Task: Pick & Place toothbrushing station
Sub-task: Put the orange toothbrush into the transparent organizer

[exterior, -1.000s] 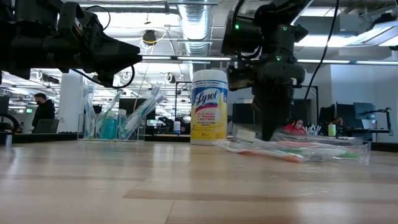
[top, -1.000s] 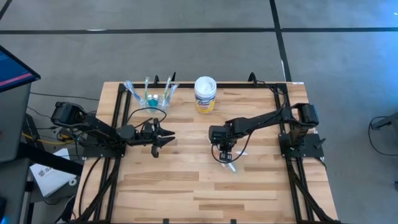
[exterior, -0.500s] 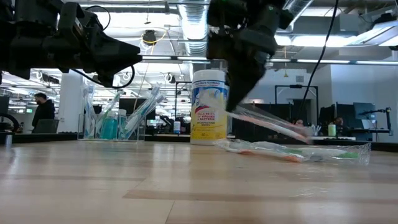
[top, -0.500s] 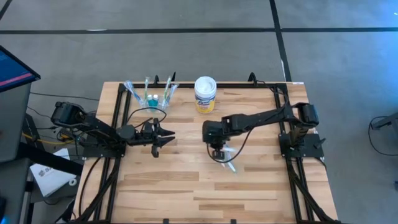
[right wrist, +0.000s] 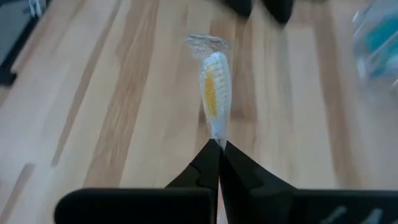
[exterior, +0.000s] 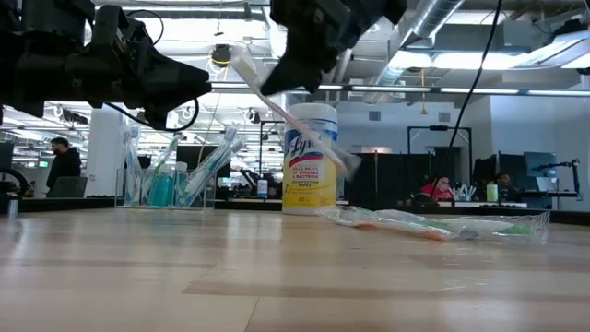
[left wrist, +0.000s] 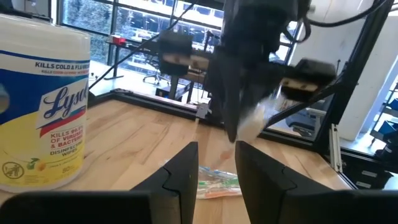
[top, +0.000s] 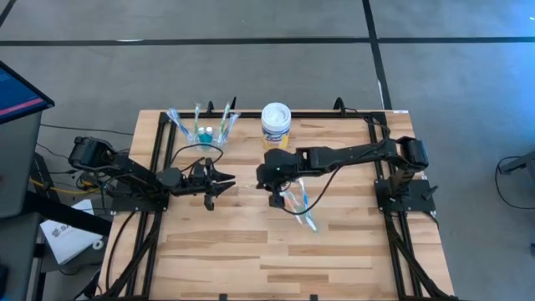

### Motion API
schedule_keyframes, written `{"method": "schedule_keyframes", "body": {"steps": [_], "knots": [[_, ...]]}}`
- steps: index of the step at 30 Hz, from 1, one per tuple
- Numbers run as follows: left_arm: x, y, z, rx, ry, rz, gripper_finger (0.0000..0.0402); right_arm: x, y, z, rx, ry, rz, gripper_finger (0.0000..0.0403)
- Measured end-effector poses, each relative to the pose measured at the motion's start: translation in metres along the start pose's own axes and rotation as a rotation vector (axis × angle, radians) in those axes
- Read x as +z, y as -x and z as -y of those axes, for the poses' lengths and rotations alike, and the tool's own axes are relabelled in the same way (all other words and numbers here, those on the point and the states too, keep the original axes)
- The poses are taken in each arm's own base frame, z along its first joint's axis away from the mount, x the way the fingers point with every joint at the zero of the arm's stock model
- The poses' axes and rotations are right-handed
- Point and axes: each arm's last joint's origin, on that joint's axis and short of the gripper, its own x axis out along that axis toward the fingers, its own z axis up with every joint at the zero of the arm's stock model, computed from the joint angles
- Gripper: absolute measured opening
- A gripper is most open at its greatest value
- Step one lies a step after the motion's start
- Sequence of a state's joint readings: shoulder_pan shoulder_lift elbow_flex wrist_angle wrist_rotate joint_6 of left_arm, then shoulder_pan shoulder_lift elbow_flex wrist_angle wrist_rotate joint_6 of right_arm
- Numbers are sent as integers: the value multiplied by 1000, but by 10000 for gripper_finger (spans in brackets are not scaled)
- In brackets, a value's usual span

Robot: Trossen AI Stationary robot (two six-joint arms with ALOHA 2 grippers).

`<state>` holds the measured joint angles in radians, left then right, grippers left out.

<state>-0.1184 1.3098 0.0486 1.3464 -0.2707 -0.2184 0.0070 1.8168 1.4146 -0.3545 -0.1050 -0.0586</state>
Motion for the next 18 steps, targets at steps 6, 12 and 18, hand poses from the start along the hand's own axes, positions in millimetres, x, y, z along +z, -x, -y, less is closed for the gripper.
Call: {"method": "schedule_keyframes", "body": {"steps": [6, 12, 18], "knots": [[0, 0, 0, 1, 0, 2, 99, 12, 3, 8, -19, 5, 113, 0], [1, 0, -1, 36, -2, 11, 99, 22, 5, 11, -32, 13, 225, 0], [2, 0, -1, 33, -2, 22, 99, 34, 8, 13, -42, 26, 349, 0]]}}
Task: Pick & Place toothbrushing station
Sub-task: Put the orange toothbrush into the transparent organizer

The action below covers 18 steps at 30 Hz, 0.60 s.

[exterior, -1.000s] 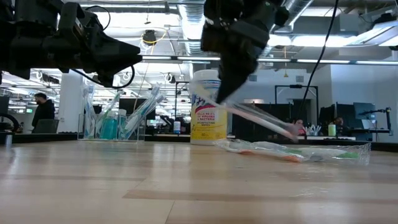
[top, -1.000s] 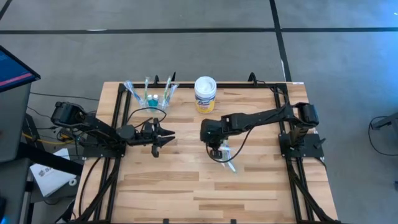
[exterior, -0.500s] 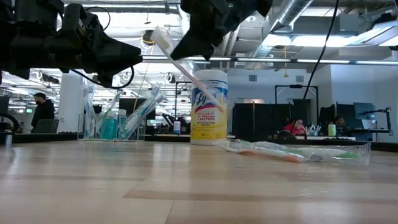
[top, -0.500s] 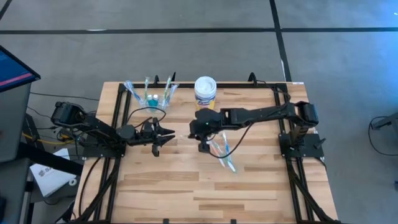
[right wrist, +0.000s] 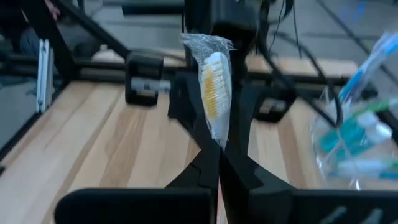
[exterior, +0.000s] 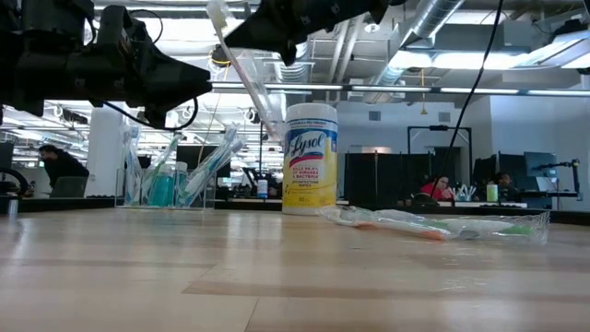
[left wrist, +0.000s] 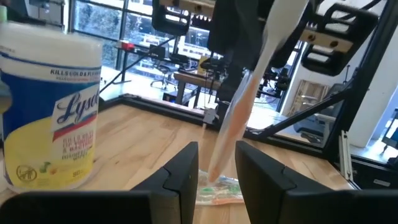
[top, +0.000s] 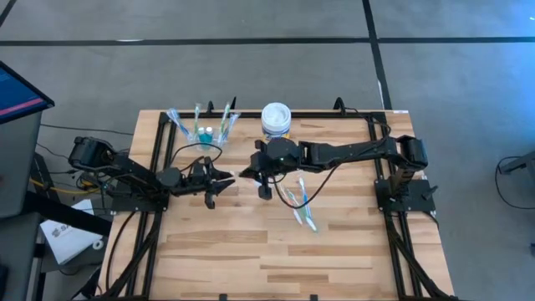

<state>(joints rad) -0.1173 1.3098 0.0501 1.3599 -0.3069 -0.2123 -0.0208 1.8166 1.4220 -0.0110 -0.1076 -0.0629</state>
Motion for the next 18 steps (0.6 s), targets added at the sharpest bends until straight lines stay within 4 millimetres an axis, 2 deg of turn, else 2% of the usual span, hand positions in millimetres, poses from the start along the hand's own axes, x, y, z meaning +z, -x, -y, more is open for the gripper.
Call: {"method": "schedule_keyframes", "body": {"steps": [8, 18], "knots": [[12, -11, 6, -11, -95, 66, 99, 13, 1, 0, -4, 13, 130, 0], [22, -21, 12, -22, -171, 117, 99, 17, 1, 0, 21, 27, 177, 0]]}}
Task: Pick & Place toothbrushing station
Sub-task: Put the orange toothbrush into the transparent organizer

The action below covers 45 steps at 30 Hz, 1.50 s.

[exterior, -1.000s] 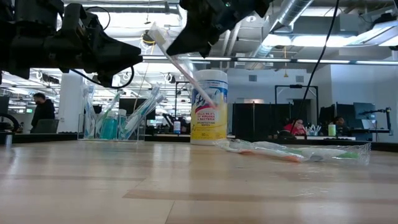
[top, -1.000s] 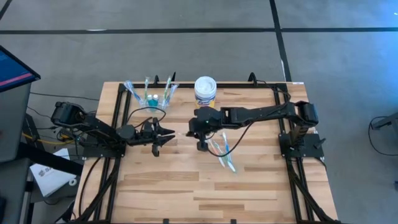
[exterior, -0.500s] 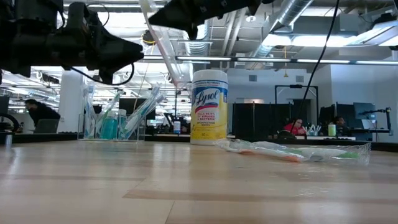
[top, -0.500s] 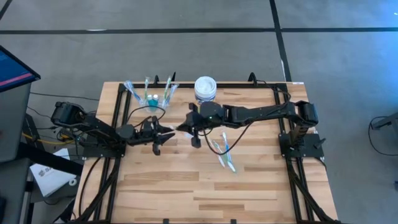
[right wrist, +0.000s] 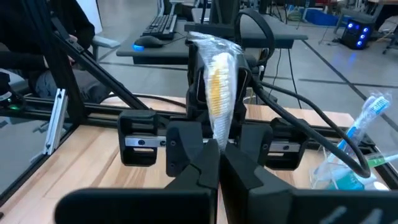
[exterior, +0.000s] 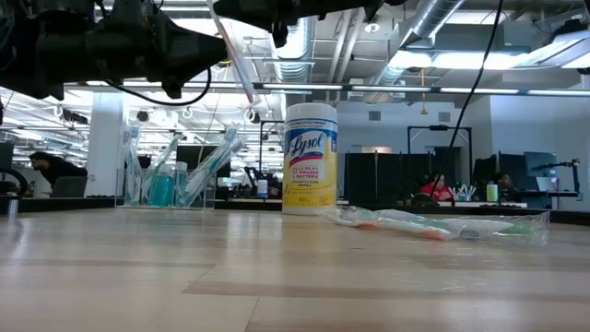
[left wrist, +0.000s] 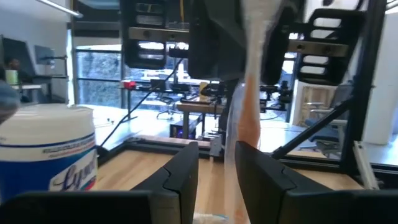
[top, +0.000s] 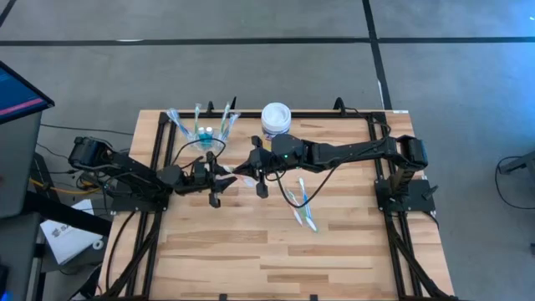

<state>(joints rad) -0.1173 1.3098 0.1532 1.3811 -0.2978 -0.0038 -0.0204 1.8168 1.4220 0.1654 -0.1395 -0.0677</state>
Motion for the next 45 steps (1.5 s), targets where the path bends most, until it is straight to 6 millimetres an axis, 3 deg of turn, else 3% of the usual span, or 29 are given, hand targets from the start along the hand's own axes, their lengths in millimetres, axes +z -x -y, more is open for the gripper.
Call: {"method": "schedule_keyframes", "body": {"steps": [13, 25, 45], "knots": [[1, 0, 3, -91, 1, 5, 99, -2, 3, 17, -23, 3, -8, 0], [1, 0, 1, -46, -11, 8, 99, -1, 1, 8, 1, 7, 3, 0], [0, 0, 1, -25, -49, 4, 99, -1, 1, 8, 2, -5, 0, 0]]}}
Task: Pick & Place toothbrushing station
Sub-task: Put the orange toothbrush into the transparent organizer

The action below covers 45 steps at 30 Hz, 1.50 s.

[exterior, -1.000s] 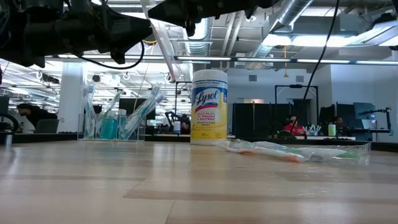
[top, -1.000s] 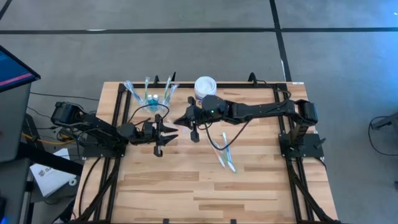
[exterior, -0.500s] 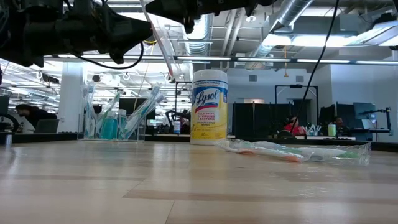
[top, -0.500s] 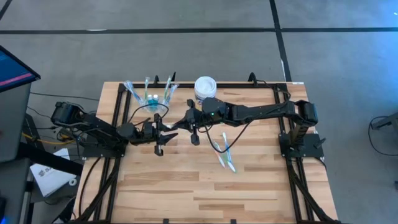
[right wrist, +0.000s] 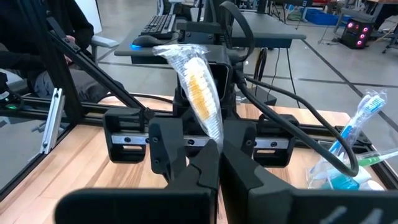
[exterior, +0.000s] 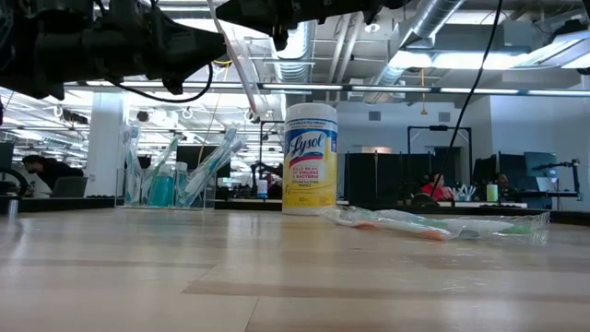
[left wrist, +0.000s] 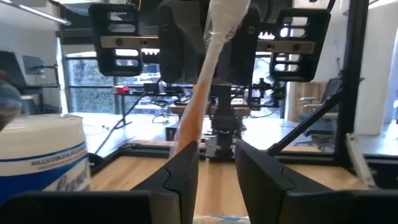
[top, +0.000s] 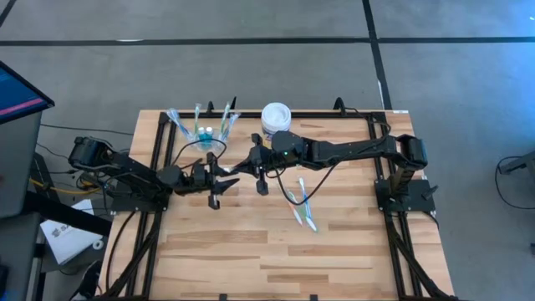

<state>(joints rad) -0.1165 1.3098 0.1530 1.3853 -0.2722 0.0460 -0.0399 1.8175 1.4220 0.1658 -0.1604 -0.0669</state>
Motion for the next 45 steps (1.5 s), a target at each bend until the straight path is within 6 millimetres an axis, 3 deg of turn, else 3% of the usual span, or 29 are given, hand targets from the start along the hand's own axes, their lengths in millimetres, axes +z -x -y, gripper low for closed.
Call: {"method": "schedule_keyframes", "body": {"steps": [10, 18, 30, 34, 39, 45], "knots": [[-1, 1, -3, 87, -30, -8, 99, 0, 0, 1, -2, 7, 0, 0], [7, -3, 2, -34, -43, 55, 99, 1, 1, 4, -8, 12, 16, 0], [15, -12, -1, -15, -45, 91, 98, 1, 1, 4, -8, 12, 14, 0], [15, -12, -1, -15, -34, 90, 79, 1, 1, 4, -9, 12, 14, 0], [15, -12, -1, -12, -30, 90, 24, 1, 0, 3, -6, 12, 12, 0], [14, -12, -2, 18, -8, 82, 24, -1, 1, 3, -7, 29, -9, 0]]}}
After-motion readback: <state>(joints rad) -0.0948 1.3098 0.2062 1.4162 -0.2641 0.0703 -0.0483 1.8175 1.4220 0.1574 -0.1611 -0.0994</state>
